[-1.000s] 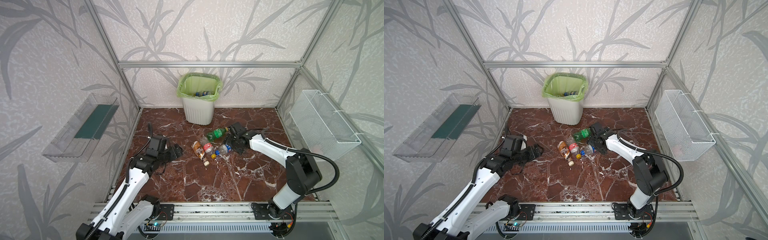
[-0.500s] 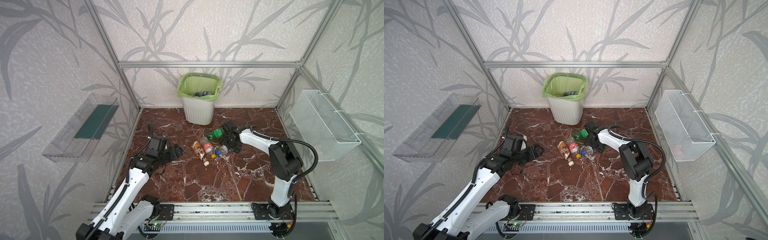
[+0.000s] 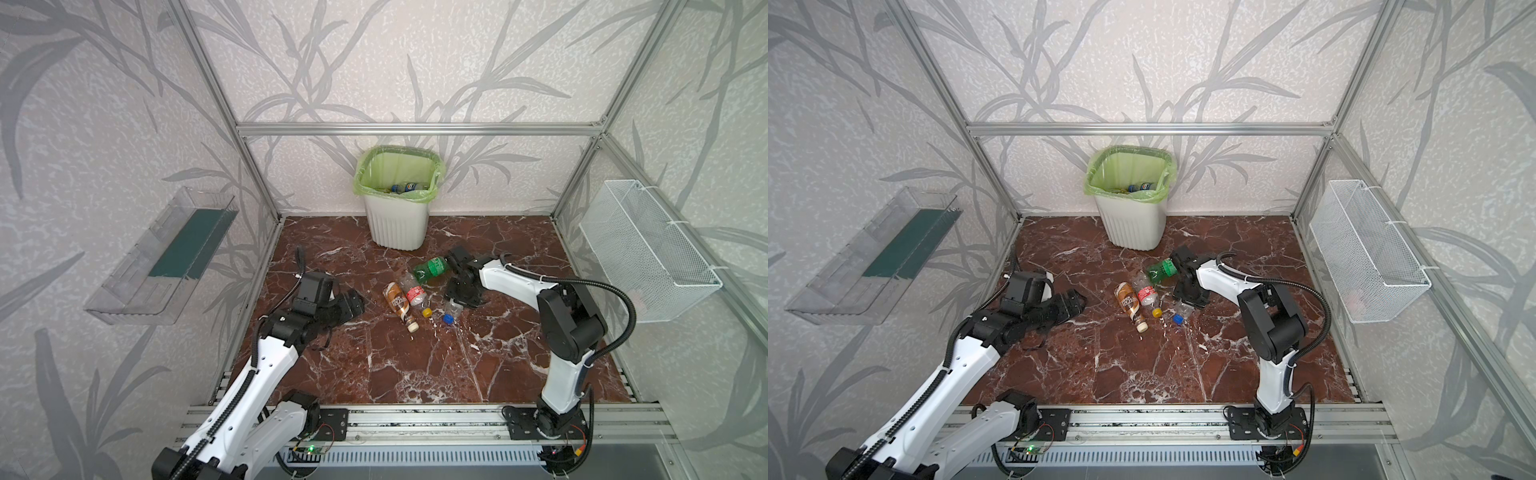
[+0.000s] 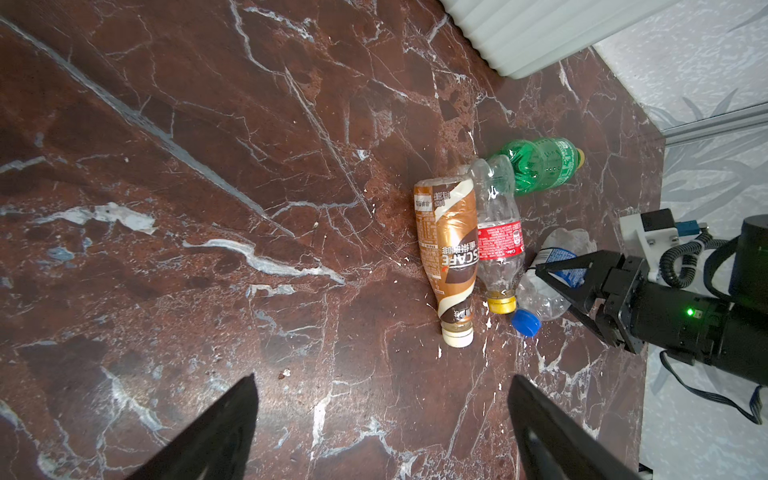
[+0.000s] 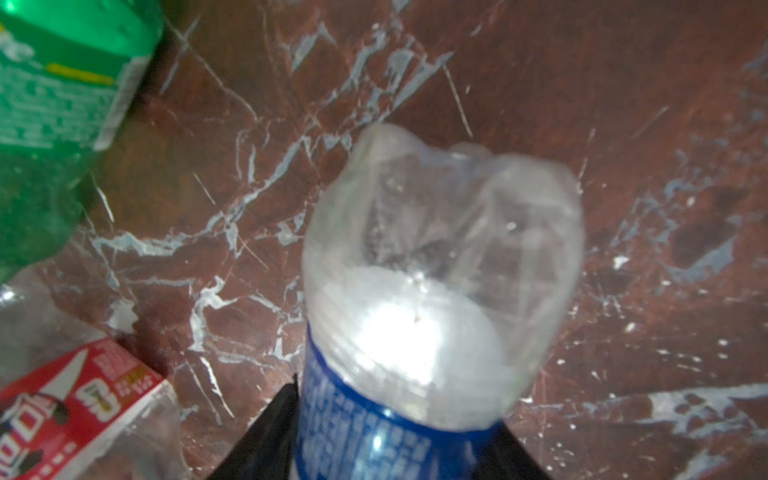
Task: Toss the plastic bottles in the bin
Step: 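Lower the right gripper onto the other blue-labelled Pepsi bottle and close, then lift the Pepsi bottle with the right gripper over the bin and release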
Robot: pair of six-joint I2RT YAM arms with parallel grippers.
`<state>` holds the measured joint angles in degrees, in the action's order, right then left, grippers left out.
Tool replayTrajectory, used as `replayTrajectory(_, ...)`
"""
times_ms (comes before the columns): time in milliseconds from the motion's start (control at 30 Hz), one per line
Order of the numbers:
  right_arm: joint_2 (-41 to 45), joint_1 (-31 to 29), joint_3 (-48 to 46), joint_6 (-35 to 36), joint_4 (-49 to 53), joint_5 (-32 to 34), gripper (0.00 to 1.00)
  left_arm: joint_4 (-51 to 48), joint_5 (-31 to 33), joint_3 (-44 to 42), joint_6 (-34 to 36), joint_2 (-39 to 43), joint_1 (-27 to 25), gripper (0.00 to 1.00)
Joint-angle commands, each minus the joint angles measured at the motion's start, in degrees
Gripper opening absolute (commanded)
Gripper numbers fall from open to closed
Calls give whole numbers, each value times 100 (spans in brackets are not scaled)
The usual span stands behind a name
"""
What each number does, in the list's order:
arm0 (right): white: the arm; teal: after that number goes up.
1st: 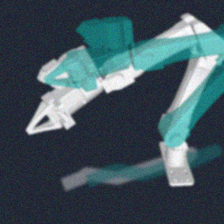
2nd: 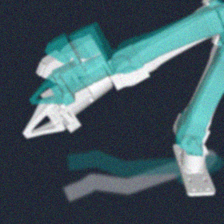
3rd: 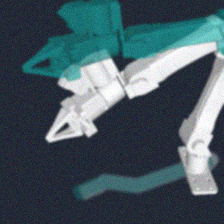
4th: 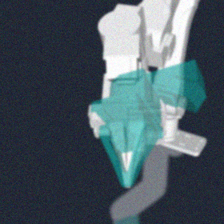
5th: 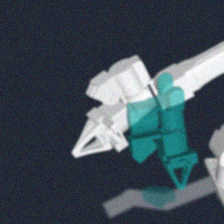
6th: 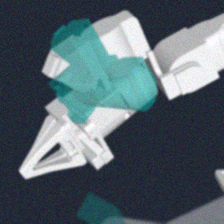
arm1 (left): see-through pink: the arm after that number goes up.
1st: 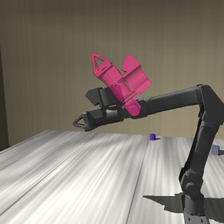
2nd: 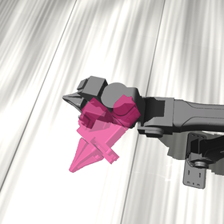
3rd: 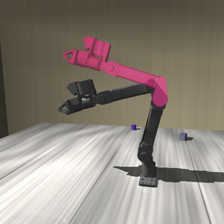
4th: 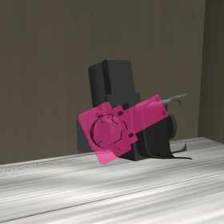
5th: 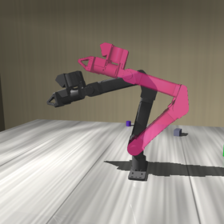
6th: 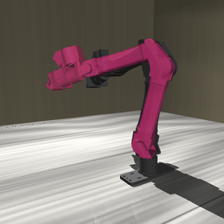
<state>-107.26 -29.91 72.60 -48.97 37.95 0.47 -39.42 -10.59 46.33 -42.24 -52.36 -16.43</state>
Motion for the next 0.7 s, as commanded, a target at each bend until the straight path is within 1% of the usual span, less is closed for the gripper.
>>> replayTrajectory(0,276,29,-362,368,223,-161,54,-108,57,-56,-79,69,25,93)
replayTrajectory(167,708,-56,-892,873,40,-606,52,-77,45,-69,-126,41,24,93)
replayTrajectory(267,913,-250,-1140,1200,57,-695,52,-67,55,-62,-144,31,25,93)
replayTrajectory(300,1137,-307,-1201,1198,107,-673,52,-70,57,-62,-144,31,25,93)
replayTrajectory(333,1235,-392,-1281,1424,122,-673,52,-66,53,-63,-153,25,25,93)
replayTrajectory(467,1724,-556,-1615,1504,203,-623,55,-66,38,-70,-162,-2,23,93)
replayTrajectory(567,2038,-586,-1838,1481,241,-551,60,-62,13,-68,-173,-37,24,93)
replayTrajectory(667,2176,-598,-1924,1493,302,-459,65,-60,-40,-65,-187,-66,23,93)
